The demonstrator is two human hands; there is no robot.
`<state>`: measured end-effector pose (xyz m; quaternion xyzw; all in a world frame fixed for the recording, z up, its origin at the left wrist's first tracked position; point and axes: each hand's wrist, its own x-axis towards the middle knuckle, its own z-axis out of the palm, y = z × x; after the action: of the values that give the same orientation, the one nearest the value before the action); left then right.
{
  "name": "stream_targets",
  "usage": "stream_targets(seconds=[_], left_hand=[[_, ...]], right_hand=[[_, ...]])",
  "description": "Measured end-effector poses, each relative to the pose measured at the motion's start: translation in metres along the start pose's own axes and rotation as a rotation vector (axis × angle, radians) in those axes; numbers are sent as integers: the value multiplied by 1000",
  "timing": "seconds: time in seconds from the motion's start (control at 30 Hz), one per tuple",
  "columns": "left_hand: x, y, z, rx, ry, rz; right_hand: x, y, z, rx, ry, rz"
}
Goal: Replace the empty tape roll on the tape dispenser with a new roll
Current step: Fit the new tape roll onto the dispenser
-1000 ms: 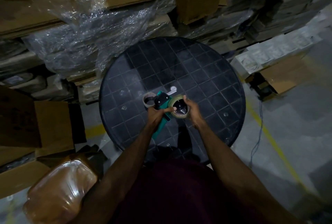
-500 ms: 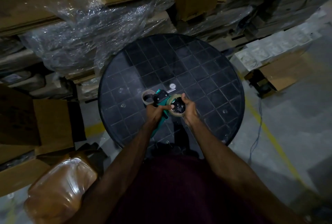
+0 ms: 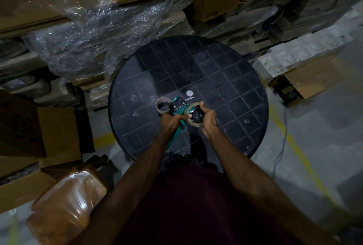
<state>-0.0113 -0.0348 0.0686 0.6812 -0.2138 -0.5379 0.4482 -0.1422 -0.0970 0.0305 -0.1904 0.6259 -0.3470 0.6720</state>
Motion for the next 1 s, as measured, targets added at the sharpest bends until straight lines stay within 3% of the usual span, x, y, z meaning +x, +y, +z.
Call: stream_targets(seconds=[0.5,0.77,1.0], left_hand=[[4,-3,-3,-19,-40,2],[14,2,-1,-158,-31,-28],[18,2,1,-217,-61,-63]], right_hand=[[0,0,0,77,-7,-41],[-8,-12,1,84,-229,-129],[-21,-5,1,120,-156,-89]])
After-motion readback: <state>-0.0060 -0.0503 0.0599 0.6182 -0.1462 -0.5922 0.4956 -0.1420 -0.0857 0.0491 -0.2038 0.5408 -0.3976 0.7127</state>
